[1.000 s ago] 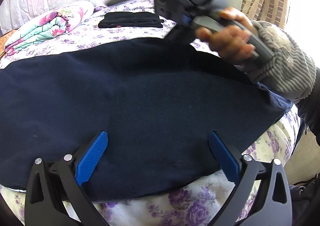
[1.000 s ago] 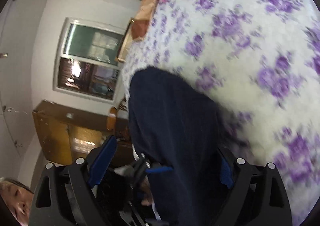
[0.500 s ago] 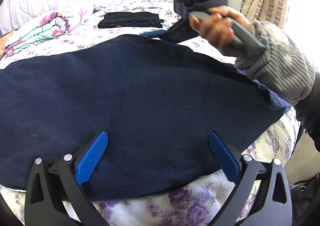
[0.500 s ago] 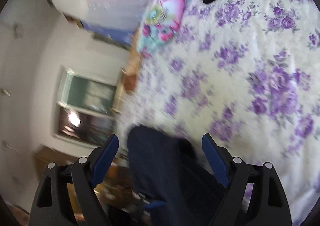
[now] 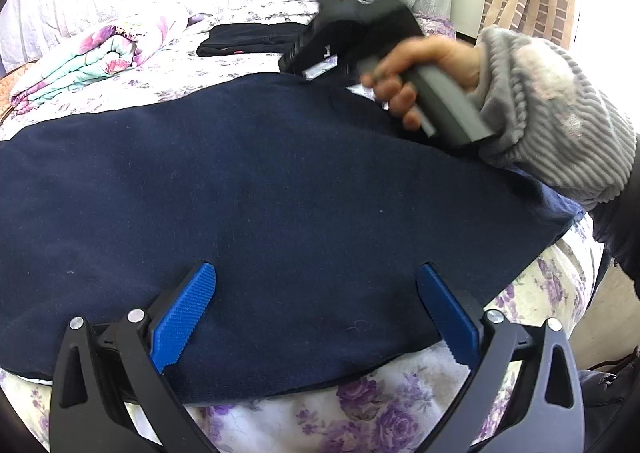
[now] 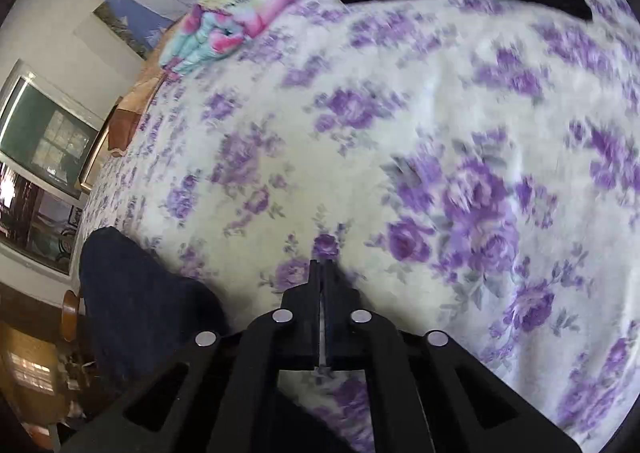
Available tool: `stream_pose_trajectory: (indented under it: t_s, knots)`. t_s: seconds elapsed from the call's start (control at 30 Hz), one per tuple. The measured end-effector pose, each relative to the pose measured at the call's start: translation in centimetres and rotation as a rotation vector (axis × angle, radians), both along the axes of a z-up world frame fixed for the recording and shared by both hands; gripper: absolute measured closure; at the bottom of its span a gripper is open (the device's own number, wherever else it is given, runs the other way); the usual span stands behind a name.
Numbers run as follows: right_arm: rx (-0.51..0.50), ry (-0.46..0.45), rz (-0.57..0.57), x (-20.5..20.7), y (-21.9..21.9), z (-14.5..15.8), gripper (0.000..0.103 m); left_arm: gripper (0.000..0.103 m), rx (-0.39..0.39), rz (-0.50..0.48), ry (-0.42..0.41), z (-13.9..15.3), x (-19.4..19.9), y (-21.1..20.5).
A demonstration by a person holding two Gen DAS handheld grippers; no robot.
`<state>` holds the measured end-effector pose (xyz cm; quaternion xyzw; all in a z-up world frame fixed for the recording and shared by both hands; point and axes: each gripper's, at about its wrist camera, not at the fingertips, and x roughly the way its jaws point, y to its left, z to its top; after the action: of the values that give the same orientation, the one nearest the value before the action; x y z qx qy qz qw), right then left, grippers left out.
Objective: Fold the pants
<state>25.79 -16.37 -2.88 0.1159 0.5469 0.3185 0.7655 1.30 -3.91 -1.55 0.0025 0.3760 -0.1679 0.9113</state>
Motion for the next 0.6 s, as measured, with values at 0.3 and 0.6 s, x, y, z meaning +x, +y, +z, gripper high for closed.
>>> stream_pose_trajectory:
  t_s: [0.3, 0.6]
  knots:
    - [0.238, -0.105, 0.167, -7.9, 1.7, 7.2, 0.078, 0.005, -0.002, -0.001, -0.003, 0.0, 0.1, 0.3]
    - [0.278, 0.176, -0.041, -3.5, 2.6, 0.0, 0.085, 0.005, 0.002, 0.006, -0.002, 0.0, 0.3, 0.4]
